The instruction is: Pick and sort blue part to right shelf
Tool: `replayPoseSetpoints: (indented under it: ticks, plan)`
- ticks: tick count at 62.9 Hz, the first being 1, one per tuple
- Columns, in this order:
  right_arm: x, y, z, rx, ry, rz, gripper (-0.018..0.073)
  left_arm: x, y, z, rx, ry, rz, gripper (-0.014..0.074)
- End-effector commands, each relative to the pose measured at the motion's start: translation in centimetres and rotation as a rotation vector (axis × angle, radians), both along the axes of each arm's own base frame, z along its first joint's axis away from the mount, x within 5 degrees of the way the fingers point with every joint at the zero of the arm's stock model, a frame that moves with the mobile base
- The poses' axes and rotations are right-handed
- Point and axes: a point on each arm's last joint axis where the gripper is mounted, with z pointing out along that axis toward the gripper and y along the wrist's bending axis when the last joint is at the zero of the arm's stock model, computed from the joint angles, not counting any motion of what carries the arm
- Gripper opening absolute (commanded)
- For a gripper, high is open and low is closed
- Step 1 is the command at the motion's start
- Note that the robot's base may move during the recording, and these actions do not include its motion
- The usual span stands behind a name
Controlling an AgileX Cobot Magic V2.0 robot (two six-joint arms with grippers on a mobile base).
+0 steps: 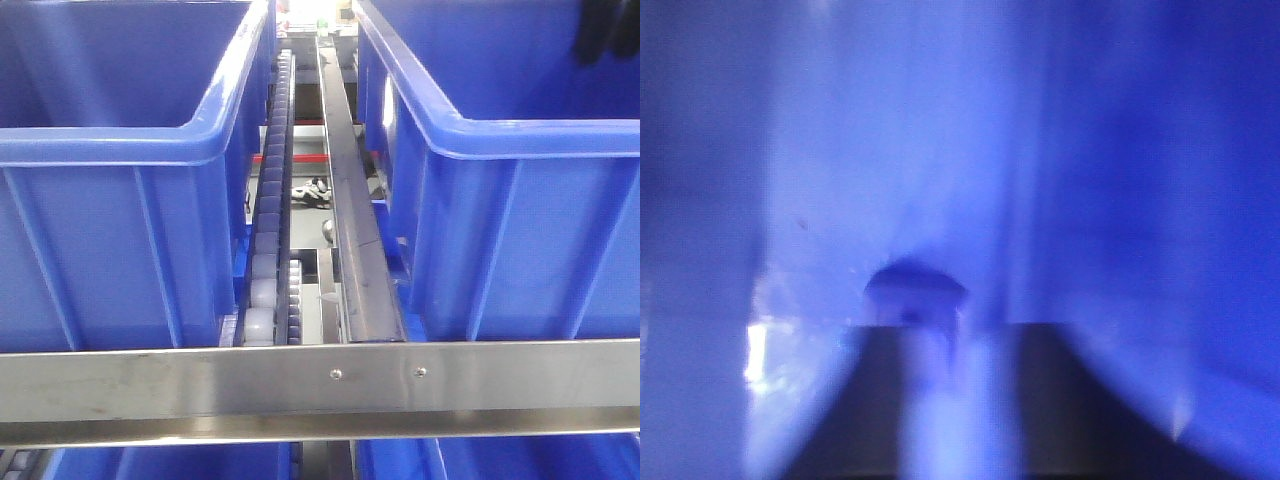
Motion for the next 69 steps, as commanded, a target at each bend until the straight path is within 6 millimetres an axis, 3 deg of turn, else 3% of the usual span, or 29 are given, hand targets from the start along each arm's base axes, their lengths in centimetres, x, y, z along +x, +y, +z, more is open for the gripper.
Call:
replayPoseSetpoints:
  ticks: [1,15,37,45,58,69]
  plan:
    - [-2.6,-0.6,3.3,0.003,-0.174,0.025,0.0052,-0.7,0.1,0.4,0.001,-0.090,-0.001,0.0125]
    - [-9.9,-1.7,2.6,0.037,-0.335,0.065,0.0057,-0.4,0.0,-1.2,0.005,-0.066,-0.001,0.0125]
    - [-21.6,-3.8,-2.1,0.073,-0.528,0.091,0.0057,0.1,0.0,-2.0,0.010,-0.037,-0.002,0.0125]
    - [-24.7,-4.4,-3.0,0.086,-0.616,0.090,0.0057,0.2,0.0,-2.0,0.010,-0.037,-0.002,0.0125]
    - [-29.7,-5.4,-2.4,0.121,-0.852,0.086,0.0057,0.2,0.0,-2.0,0.010,-0.037,-0.002,0.0125]
    - [-31.8,-5.8,-1.8,0.142,-0.987,0.091,0.0057,0.2,0.0,-2.0,0.010,-0.037,-0.002,0.0125]
